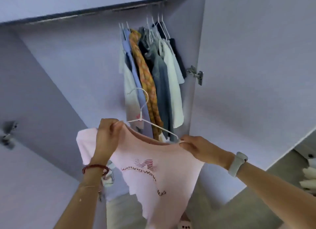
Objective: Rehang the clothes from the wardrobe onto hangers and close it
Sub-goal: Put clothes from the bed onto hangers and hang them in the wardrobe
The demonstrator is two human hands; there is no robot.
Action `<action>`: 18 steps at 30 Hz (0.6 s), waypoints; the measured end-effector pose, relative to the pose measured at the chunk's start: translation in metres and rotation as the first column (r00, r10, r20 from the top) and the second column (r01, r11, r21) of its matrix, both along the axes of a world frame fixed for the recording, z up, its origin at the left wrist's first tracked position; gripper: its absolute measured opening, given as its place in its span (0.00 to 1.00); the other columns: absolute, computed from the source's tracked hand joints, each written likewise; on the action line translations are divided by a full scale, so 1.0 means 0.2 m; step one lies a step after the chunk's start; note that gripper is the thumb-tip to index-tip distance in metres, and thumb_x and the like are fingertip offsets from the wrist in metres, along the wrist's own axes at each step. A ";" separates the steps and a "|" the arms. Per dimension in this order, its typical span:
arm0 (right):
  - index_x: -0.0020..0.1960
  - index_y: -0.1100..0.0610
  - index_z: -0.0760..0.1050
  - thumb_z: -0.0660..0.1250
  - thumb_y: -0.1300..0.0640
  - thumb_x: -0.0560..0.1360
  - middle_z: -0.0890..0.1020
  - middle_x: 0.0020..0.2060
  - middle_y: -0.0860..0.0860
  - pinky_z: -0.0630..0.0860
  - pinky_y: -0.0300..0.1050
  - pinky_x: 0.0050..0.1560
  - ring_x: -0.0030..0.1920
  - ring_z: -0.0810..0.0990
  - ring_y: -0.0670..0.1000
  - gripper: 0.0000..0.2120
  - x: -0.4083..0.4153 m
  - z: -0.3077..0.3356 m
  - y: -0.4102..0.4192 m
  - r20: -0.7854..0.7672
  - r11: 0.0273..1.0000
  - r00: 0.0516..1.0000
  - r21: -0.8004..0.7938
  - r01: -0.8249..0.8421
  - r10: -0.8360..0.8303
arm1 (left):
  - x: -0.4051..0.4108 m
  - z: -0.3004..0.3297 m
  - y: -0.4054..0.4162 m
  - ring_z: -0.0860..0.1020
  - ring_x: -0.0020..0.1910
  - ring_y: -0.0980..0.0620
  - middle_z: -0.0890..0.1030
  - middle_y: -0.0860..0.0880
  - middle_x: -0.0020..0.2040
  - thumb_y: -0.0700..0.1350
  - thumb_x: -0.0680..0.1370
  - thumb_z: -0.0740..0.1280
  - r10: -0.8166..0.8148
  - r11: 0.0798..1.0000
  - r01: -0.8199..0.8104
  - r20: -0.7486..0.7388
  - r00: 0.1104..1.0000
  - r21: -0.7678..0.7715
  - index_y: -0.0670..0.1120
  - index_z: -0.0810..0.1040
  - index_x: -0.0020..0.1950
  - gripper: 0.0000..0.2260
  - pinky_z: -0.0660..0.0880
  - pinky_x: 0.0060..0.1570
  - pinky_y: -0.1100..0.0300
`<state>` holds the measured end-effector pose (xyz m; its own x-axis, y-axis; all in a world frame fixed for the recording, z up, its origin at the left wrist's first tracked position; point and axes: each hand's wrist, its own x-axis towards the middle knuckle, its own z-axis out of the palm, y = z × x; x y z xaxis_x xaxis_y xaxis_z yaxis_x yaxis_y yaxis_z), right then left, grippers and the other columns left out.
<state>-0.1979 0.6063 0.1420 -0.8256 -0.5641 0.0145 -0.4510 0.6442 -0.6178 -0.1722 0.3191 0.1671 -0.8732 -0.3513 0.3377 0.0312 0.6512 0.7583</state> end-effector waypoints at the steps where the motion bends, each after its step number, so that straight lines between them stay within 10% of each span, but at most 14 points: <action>1: 0.54 0.58 0.73 0.55 0.53 0.80 0.79 0.40 0.51 0.65 0.38 0.39 0.43 0.78 0.54 0.12 -0.05 0.03 -0.07 -0.095 1.000 0.995 -0.002 -0.009 0.009 | -0.02 0.03 -0.06 0.73 0.46 0.50 0.75 0.52 0.42 0.40 0.77 0.64 0.033 0.999 -0.032 -0.046 0.998 0.024 0.42 0.75 0.44 0.03 0.65 0.63 0.53; 4: 0.56 0.58 0.74 0.53 0.53 0.80 0.82 0.45 0.56 0.72 0.45 0.46 0.45 0.79 0.58 0.14 -0.16 0.05 -0.31 -0.270 1.000 0.963 -0.028 0.011 -0.018 | -0.08 0.06 -0.21 0.75 0.51 0.45 0.78 0.47 0.49 0.38 0.77 0.65 0.148 0.989 -0.147 -0.098 0.984 0.017 0.41 0.77 0.50 0.04 0.65 0.62 0.40; 10: 0.45 0.60 0.75 0.53 0.55 0.80 0.79 0.40 0.57 0.67 0.44 0.45 0.43 0.76 0.57 0.15 -0.43 0.06 -0.81 -0.139 0.994 0.990 -0.112 -0.002 -0.014 | -0.27 0.07 -0.40 0.69 0.61 0.42 0.73 0.40 0.60 0.39 0.76 0.66 0.373 0.928 -0.372 -0.129 0.919 0.038 0.40 0.72 0.62 0.15 0.63 0.63 0.57; 18: 0.30 0.60 0.64 0.58 0.62 0.78 0.68 0.25 0.54 0.57 0.44 0.32 0.28 0.66 0.51 0.17 -0.90 0.42 -1.18 -0.136 0.864 0.968 -0.489 0.121 -0.212 | -0.65 0.46 -0.50 0.68 0.62 0.38 0.72 0.38 0.61 0.38 0.73 0.61 0.294 0.859 -0.449 -0.480 0.827 -0.247 0.38 0.74 0.60 0.16 0.63 0.61 0.50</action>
<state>-0.3779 0.3698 0.2260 -0.8637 -0.3052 0.4011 -0.4956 0.3696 -0.7859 -0.3023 0.2188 0.2595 -0.4494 -0.4170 0.7900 -0.0093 0.8865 0.4626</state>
